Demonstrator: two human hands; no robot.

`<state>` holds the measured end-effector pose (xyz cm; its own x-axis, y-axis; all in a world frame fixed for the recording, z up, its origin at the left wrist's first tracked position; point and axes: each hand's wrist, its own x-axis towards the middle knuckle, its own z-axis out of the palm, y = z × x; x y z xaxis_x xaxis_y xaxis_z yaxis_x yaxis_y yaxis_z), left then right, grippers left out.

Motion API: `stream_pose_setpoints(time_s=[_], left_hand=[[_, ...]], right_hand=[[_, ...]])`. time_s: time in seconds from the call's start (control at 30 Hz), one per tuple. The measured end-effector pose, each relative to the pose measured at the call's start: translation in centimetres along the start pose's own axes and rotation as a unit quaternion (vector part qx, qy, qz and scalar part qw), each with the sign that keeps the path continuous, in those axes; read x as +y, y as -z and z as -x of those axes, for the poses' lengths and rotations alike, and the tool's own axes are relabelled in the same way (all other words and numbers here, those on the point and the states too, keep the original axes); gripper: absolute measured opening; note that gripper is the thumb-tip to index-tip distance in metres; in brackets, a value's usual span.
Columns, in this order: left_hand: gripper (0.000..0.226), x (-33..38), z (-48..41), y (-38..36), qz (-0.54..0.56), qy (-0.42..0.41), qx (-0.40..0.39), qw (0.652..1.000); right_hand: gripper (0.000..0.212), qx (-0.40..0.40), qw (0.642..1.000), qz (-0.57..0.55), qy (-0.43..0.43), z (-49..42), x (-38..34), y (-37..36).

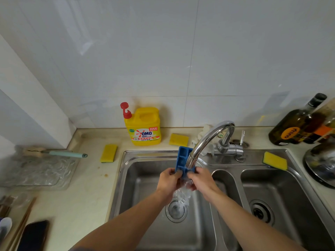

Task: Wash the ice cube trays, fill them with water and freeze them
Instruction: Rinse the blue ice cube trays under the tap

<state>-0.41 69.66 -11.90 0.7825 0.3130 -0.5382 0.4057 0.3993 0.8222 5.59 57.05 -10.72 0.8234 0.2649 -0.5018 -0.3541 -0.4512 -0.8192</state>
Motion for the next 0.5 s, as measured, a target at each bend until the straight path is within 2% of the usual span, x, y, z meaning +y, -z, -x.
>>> stream_pose_setpoints(time_s=[0.5], left_hand=[[0.015,-1.8,0.7,-0.4,-0.04,0.054,-0.022,0.998]], right_hand=[[0.01,-0.043,0.998,-0.015,-0.037,0.9,2.6,1.4]])
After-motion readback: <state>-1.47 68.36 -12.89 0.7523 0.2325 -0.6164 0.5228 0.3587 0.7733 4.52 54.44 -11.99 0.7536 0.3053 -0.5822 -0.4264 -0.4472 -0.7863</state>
